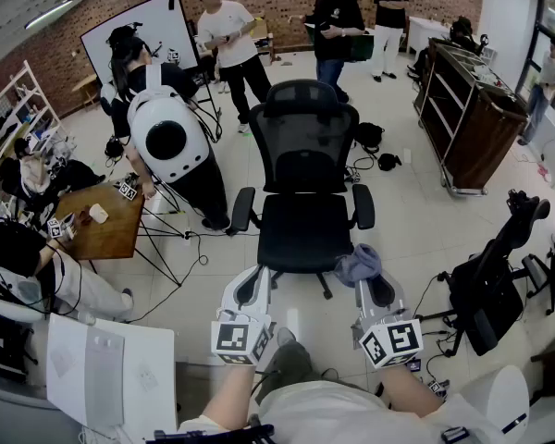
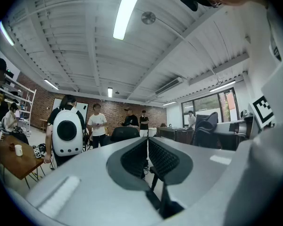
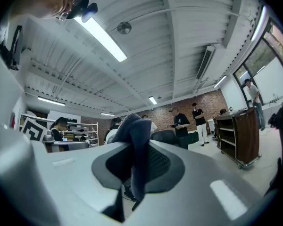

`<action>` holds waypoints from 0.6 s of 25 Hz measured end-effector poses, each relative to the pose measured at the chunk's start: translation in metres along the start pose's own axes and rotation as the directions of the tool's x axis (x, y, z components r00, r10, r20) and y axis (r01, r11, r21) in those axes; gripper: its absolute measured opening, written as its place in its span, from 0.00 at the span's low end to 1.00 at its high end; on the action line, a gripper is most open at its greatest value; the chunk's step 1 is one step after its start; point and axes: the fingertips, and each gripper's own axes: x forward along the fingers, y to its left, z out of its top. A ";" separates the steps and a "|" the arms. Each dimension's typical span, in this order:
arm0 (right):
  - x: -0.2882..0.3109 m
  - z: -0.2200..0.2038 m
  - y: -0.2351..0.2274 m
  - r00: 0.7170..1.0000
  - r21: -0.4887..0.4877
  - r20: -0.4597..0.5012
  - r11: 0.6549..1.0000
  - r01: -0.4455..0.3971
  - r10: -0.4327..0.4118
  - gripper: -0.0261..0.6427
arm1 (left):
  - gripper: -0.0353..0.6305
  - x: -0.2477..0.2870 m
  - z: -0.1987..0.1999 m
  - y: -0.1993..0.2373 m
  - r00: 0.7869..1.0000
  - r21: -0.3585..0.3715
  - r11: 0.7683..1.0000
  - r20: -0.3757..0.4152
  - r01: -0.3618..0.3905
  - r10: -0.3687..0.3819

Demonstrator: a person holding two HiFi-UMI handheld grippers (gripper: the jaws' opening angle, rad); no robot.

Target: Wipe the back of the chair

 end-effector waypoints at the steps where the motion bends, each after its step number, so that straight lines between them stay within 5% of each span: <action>1: 0.005 -0.003 -0.004 1.000 -0.008 0.001 1.000 0.002 -0.002 0.11 | 0.16 0.009 -0.004 0.004 1.000 -0.007 1.000 0.005 0.004 -0.004; 6: 0.048 -0.039 -0.032 0.999 0.001 -0.024 0.999 0.035 -0.035 0.11 | 0.16 0.063 -0.043 0.034 1.000 -0.034 0.999 -0.022 0.020 -0.021; 10: 0.109 -0.047 -0.044 0.999 -0.025 -0.040 0.999 0.027 -0.028 0.11 | 0.16 0.108 -0.038 0.079 1.000 -0.046 0.999 0.012 -0.001 0.001; 15: 0.194 -0.038 -0.057 0.998 -0.039 -0.013 0.997 0.061 -0.062 0.11 | 0.16 0.177 -0.031 0.132 0.998 -0.037 0.998 0.016 0.060 -0.059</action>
